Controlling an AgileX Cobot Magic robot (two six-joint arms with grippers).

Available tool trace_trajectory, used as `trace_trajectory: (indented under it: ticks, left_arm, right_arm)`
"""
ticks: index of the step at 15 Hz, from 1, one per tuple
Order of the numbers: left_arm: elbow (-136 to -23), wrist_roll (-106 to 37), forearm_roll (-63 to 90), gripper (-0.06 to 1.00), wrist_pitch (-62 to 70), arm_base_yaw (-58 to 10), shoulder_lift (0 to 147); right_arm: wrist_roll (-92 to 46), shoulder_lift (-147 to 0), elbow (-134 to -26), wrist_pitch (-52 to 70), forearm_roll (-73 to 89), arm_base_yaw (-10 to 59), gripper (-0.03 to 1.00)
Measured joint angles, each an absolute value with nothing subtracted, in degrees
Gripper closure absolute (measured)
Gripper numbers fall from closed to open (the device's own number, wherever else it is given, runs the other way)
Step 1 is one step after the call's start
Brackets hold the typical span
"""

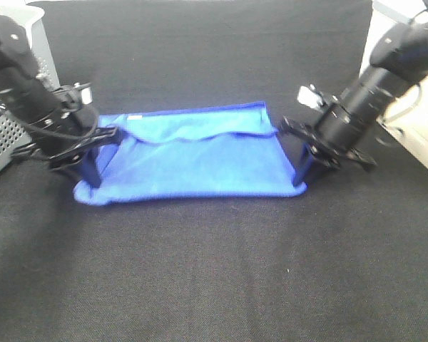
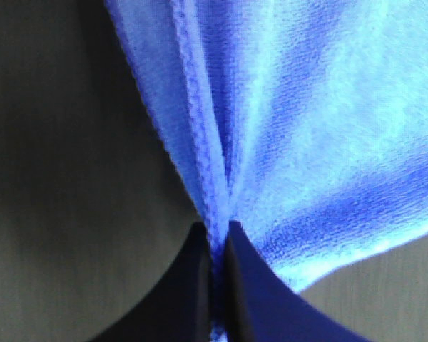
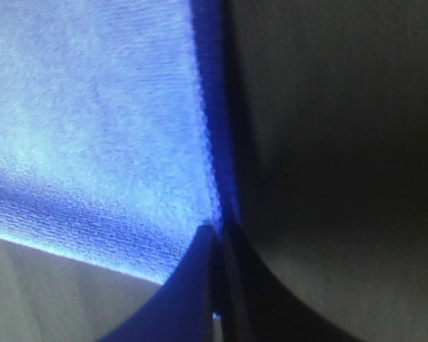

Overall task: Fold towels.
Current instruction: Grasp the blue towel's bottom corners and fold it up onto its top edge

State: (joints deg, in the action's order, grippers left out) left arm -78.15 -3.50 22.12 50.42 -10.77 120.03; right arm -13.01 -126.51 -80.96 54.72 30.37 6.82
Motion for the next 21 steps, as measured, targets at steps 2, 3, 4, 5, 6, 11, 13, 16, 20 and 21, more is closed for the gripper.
trace_trajectory:
  ticks: [2,3,4,5,6,11,13,16,20,21]
  left_arm:
    - [-68.9,-3.3,22.1,0.92,50.9,-10.8,115.5]
    - [-65.5,-3.3,22.1,0.92,50.9,-10.8,113.6]
    - [-62.9,-3.3,22.1,0.92,50.6,-10.8,111.8]
    - [-61.8,-3.3,22.1,0.92,50.5,-10.9,110.4]
    - [-61.7,-3.3,22.1,0.92,50.1,-11.1,109.4]
    - [-67.4,0.0,21.4,0.92,47.1,-9.0,108.1]
    - [-71.1,0.3,21.5,0.92,44.2,-6.4,108.6]
    - [-78.0,0.0,21.6,0.92,43.1,-5.3,114.1]
    - [-84.7,-0.6,23.6,0.92,43.1,-5.3,122.0]
    - [-85.5,-1.1,23.9,0.92,43.0,-5.3,122.8]
  right_arm:
    - [-13.6,-120.9,-71.4,53.1,30.4,6.9,0.97]
    - [-14.2,-119.0,-67.9,52.8,30.5,6.9,0.97]
    - [-14.7,-117.5,-65.6,52.1,30.9,6.9,0.97]
    - [-15.5,-116.1,-64.9,51.9,31.4,6.9,0.97]
    - [-16.0,-115.2,-64.8,51.6,31.7,6.9,0.97]
    - [-16.4,-117.2,-78.4,54.1,31.8,6.9,0.97]
    - [-16.4,-120.8,-85.2,55.5,32.1,6.9,0.97]
    - [-16.3,-127.3,-95.5,57.3,32.3,6.9,0.97]
    - [-16.3,-133.2,-103.5,57.5,31.2,6.9,0.97]
    - [-16.2,-135.0,-105.5,56.7,30.8,6.9,0.96]
